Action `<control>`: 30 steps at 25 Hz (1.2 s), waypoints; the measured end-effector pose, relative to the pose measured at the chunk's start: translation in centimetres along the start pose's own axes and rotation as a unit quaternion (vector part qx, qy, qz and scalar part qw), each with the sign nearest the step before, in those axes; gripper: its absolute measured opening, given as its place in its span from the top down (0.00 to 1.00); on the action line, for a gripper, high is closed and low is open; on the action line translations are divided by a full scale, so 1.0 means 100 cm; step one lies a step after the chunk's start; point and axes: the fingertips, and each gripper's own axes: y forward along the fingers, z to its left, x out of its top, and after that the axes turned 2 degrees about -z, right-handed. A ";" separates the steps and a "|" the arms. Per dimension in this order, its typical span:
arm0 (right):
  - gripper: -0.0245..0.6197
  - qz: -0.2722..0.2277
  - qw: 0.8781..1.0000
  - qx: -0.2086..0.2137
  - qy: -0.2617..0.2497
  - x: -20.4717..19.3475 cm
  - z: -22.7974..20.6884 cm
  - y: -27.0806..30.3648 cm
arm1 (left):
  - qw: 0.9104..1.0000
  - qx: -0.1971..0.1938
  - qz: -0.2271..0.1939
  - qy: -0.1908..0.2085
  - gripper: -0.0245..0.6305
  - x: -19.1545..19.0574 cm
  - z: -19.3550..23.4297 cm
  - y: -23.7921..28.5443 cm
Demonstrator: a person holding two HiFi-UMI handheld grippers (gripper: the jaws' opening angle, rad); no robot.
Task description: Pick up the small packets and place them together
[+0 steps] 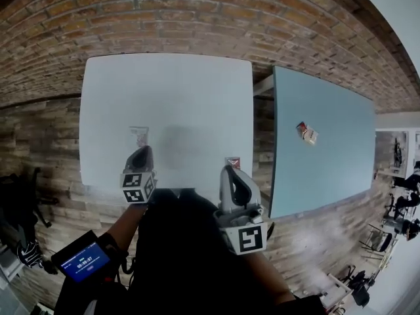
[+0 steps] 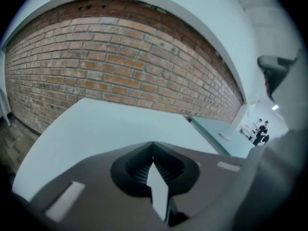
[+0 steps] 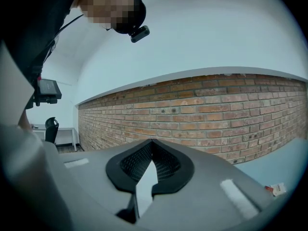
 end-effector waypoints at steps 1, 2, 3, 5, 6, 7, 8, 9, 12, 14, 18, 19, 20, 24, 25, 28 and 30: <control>0.96 -0.001 1.000 -0.001 0.000 -0.002 -0.001 -0.001 | 1.000 -0.014 -0.022 0.003 0.96 0.014 -0.011 -0.009; 0.96 -0.003 1.000 -0.003 0.000 -0.005 -0.004 -0.003 | 0.999 -0.026 -0.043 0.006 0.96 0.028 -0.022 -0.019; 0.96 -0.004 1.000 -0.005 0.002 -0.009 -0.007 -0.006 | 0.997 -0.038 -0.062 0.008 0.96 0.040 -0.033 -0.028; 0.96 0.002 1.000 -0.014 0.009 -0.020 -0.016 -0.013 | 0.993 -0.065 -0.094 0.011 0.96 0.064 -0.056 -0.046; 0.96 0.013 1.000 -0.021 0.014 -0.028 -0.022 -0.018 | 0.991 -0.076 -0.108 0.017 0.96 0.074 -0.066 -0.054; 0.96 0.027 0.999 -0.029 0.018 -0.040 -0.029 -0.024 | 0.989 -0.082 -0.121 0.025 0.96 0.085 -0.075 -0.061; 0.96 0.043 0.998 -0.037 0.021 -0.053 -0.036 -0.030 | 0.987 -0.087 -0.134 0.033 0.96 0.094 -0.082 -0.069; 0.96 0.058 0.997 -0.044 0.023 -0.068 -0.044 -0.037 | 0.984 -0.090 -0.148 0.039 0.96 0.102 -0.087 -0.077; 0.96 0.101 0.993 -0.057 0.027 -0.124 -0.066 -0.052 | 0.977 -0.107 -0.182 0.040 0.96 0.120 -0.100 -0.098; 0.96 0.138 0.988 -0.063 0.035 -0.166 -0.080 -0.059 | 0.973 -0.121 -0.192 0.042 0.96 0.123 -0.107 -0.104; 0.86 0.213 0.973 -0.077 0.048 -0.241 -0.098 -0.068 | 0.974 -0.120 -0.188 0.030 0.96 0.112 -0.107 -0.110; 0.87 0.229 0.969 -0.077 0.049 -0.256 -0.101 -0.067 | 0.975 -0.115 -0.185 0.030 0.96 0.109 -0.104 -0.113; 0.88 0.245 0.965 -0.077 0.047 -0.270 -0.103 -0.067 | 0.976 -0.111 -0.183 0.030 0.96 0.106 -0.103 -0.115; 0.88 0.302 0.950 -0.074 0.029 -0.317 -0.125 -0.071 | 0.979 -0.100 -0.175 0.027 0.96 0.097 -0.097 -0.122; 0.88 0.311 0.947 -0.072 0.028 -0.325 -0.131 -0.071 | 0.980 -0.098 -0.172 0.026 0.96 0.094 -0.095 -0.123; 0.82 0.343 0.938 -0.044 0.017 -0.344 -0.137 -0.067 | 0.981 -0.094 -0.166 0.021 0.96 0.090 -0.091 -0.124; 0.81 0.363 0.932 -0.013 -0.004 -0.353 -0.132 -0.064 | 0.982 -0.090 -0.165 0.018 0.96 0.091 -0.089 -0.124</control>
